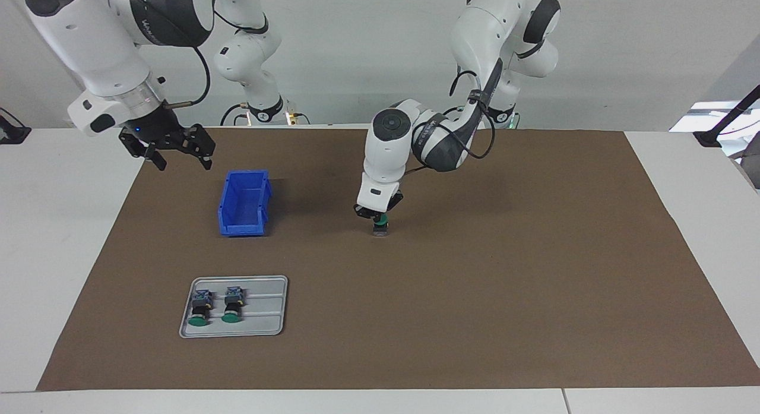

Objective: Place and press button with both arms
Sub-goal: 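Lift the left gripper while the right gripper reaches toward the tray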

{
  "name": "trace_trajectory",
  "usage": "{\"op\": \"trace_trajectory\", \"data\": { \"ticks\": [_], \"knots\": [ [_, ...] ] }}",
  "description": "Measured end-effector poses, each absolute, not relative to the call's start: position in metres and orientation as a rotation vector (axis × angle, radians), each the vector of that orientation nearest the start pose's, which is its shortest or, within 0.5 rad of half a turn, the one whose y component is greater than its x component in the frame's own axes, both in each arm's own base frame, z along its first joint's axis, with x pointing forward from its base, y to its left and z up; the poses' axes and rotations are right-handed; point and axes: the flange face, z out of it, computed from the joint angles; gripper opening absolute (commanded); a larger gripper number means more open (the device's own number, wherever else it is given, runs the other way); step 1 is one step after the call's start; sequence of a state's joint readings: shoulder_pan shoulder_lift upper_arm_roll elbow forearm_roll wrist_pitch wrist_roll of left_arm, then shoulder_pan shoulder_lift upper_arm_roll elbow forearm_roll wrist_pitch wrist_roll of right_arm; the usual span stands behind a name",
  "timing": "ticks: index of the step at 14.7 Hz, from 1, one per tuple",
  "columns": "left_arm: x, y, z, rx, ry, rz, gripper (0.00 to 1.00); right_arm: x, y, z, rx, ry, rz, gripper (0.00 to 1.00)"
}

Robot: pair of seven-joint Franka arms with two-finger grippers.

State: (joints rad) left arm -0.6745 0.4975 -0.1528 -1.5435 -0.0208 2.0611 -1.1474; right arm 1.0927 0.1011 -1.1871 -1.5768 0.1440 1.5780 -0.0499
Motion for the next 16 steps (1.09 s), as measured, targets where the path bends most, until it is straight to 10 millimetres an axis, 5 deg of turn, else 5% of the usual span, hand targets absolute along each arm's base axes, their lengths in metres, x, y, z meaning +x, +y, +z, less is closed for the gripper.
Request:
{"op": "trace_trajectory", "data": {
  "ticks": [6,8,10,11,16],
  "knots": [
    [0.477,-0.493,0.39,-3.137,-0.555,0.115,0.06,0.567,-0.012,0.599,-3.088,0.074,0.052,0.99],
    [0.476,-0.487,0.408,-3.136,-0.56,0.106,0.29,0.566,-0.012,0.599,-3.087,0.074,0.062,0.99],
    [0.481,-0.471,0.43,-3.126,-0.585,0.1,0.83,0.566,-0.012,0.599,-3.087,0.062,0.063,0.99],
    [0.487,-0.459,0.441,-3.12,-0.604,0.097,1.0,0.566,-0.013,0.6,-3.085,0.034,0.06,0.98],
    [0.519,-0.388,0.488,-3.1,-0.654,0.08,1.0,0.564,-0.007,0.607,-3.05,-0.084,0.005,0.92]
  ]
}}
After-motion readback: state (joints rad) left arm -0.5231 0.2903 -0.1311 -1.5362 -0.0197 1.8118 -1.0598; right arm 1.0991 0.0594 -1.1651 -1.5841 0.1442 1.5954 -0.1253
